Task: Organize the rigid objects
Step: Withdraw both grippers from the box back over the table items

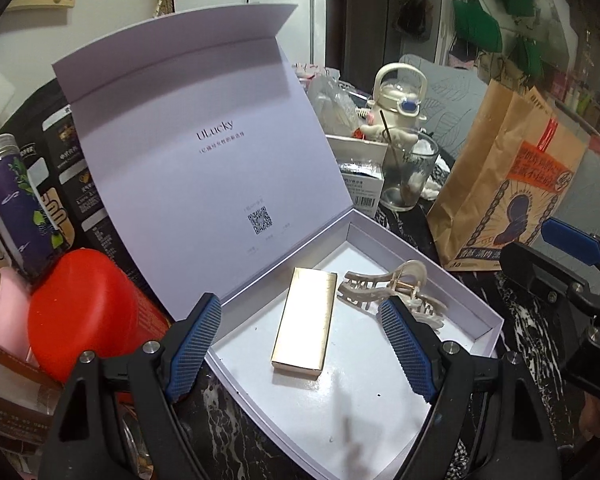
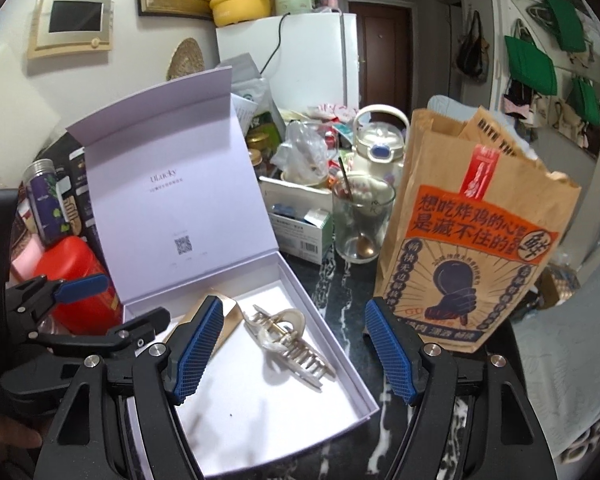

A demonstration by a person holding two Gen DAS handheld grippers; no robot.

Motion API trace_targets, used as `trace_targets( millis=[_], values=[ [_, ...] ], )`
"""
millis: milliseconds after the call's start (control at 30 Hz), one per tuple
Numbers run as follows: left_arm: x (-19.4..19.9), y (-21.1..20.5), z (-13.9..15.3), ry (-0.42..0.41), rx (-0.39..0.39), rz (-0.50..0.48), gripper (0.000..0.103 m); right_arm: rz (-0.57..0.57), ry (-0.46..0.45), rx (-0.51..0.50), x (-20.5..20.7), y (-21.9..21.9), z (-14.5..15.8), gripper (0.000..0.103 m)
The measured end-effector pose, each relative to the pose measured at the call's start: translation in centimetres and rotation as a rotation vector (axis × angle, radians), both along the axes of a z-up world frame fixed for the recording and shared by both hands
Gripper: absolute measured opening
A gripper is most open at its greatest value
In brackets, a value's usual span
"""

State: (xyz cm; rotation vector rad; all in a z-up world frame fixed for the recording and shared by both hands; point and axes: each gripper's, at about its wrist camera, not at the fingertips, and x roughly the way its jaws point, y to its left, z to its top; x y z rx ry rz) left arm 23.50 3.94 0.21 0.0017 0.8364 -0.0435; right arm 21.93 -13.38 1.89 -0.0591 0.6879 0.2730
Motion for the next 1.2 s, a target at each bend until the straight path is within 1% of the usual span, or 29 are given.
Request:
trace_targets(
  millis=[200,400,600,767,867,967,1067,1100,1200],
  values=[
    [-1.8,0.3,0.8,-0.007,-0.038,-0.006,0.083,0.012,-0.027,0.006,-2.1,-0.3,1.3,0.075],
    [-4.1,0.2,1.8,-0.022,-0.033,-0.012,0.083,0.016,-0.057,-0.019,-4.4,-0.4,2.1,0.075],
    [-6.5,0.1,2.9,-0.063,-0.026,-0.033,0.083,0.011,-0.101,-0.017,-7.4,-1.1,3.2,0.076],
    [-8.3,0.0,3.8,-0.079,-0.05,-0.057,0.083,0.019,-0.128,-0.008,-9.9,-1.6,3.9,0.078],
    [-9.7,-0.2,4.3,-0.099,-0.07,-0.093,0.083,0.025,-0.14,-0.011,-11.3,-1.8,3.9,0.078],
    [-11.1,-0.8,4.6,-0.113,-0.05,-0.105,0.083,0.032,-0.142,-0.018,-12.9,-1.9,3.6,0.078],
    [-12.2,-1.1,4.7,-0.119,-0.057,-0.124,0.083,0.031,-0.147,-0.025,-14.3,-2.2,3.3,0.078],
    [-12.6,-1.2,4.8,-0.119,-0.058,-0.132,0.083,0.028,-0.148,-0.025,-14.8,-2.4,3.2,0.08],
    [-13.5,-1.4,4.7,-0.116,-0.048,-0.137,0.083,0.019,-0.144,-0.021,-16.0,-3.0,2.9,0.081]
  ],
)
